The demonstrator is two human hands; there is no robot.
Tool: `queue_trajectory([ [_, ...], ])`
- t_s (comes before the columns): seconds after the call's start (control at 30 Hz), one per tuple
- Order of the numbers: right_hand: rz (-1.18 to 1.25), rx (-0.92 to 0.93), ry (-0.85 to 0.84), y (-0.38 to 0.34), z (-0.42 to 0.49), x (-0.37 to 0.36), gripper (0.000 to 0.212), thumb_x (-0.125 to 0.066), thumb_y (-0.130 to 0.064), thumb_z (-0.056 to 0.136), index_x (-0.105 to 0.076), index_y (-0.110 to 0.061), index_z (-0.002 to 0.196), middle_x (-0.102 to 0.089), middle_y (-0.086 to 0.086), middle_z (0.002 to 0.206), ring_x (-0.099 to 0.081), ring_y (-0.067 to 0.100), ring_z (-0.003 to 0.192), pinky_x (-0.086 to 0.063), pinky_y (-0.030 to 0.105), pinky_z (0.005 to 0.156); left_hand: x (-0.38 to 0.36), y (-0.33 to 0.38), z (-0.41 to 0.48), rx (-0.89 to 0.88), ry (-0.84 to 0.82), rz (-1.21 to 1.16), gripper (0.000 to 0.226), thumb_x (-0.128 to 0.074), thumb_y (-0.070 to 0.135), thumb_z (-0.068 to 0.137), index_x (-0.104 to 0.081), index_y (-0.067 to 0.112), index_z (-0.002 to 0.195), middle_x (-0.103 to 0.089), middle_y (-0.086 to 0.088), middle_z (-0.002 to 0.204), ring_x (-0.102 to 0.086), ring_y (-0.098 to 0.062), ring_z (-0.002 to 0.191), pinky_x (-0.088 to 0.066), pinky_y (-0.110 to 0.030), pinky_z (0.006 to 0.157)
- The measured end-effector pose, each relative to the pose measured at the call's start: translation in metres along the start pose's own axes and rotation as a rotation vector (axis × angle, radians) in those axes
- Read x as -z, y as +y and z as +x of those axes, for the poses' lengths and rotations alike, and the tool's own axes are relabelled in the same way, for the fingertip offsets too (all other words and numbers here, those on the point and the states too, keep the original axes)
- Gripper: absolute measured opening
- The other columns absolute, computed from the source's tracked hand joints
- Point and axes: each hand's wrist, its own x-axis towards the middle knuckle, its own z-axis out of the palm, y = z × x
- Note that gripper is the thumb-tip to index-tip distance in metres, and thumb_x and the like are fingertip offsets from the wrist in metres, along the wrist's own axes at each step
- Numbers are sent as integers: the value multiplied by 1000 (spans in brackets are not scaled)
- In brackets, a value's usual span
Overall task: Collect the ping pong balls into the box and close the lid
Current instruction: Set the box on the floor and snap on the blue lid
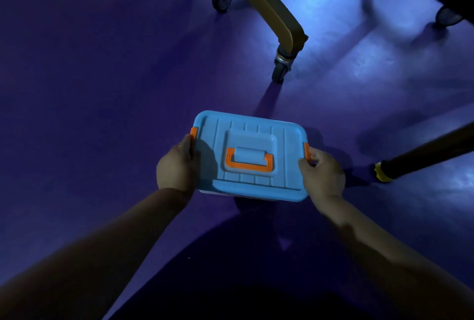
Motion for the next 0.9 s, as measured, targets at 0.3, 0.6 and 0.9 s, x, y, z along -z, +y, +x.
queue_trajectory([
  [0.3, 254, -44, -169, 13, -19, 14, 35, -54, -32, 91, -52, -18, 123, -61, -5, 103, -58, 11, 89, -45, 27, 71, -2, 13, 10, 348, -169, -98, 38, -44, 41, 95, -58, 6, 100, -58, -8, 88, -51, -21, 77, -35, -31, 60],
  [0.6, 773, -549, -320, -7, -33, 1, 44, -62, -45, 81, -54, -11, 107, -63, 6, 98, -65, 24, 94, -53, 35, 69, -82, 70, -7, 551, -278, -695, 70, -56, 57, 51, -61, 1, 94, -66, -19, 93, -67, -36, 86, -56, -54, 74],
  [0.9, 906, -612, -34, -14, 23, 19, 27, -63, -18, 81, -58, -6, 105, -65, 10, 93, -63, 20, 76, -58, 35, 59, -63, 159, 1, 354, -350, -742, 51, -58, 31, 87, -44, -2, 123, -58, -16, 114, -56, -31, 104, -43, -34, 81],
])
